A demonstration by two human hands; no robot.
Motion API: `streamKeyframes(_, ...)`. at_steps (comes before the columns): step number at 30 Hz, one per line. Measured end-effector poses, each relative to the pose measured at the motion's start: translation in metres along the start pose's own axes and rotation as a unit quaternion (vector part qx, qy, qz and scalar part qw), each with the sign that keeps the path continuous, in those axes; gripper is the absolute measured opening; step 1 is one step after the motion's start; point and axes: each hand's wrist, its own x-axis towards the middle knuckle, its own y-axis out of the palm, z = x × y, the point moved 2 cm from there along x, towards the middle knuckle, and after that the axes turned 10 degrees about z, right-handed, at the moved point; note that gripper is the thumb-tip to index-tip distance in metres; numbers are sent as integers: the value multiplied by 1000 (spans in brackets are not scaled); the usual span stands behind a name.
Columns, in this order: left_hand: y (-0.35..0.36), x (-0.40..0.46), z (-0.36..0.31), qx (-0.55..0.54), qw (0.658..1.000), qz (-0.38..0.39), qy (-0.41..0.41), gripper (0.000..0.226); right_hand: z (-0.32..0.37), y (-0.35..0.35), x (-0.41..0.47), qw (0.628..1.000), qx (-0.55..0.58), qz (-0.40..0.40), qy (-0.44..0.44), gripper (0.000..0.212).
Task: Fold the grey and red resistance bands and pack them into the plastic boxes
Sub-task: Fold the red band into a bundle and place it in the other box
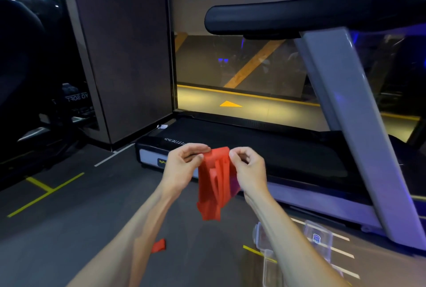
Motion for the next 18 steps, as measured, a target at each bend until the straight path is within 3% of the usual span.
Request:
streamKeyframes(5, 12, 0, -7, -9, 1000, 26, 8, 33, 1, 4, 7, 999, -19, -36, 1, 15)
streamKeyframes(18, 18, -11, -23, -11, 999, 32, 19, 34, 18, 2, 4, 997, 67, 21, 15, 10)
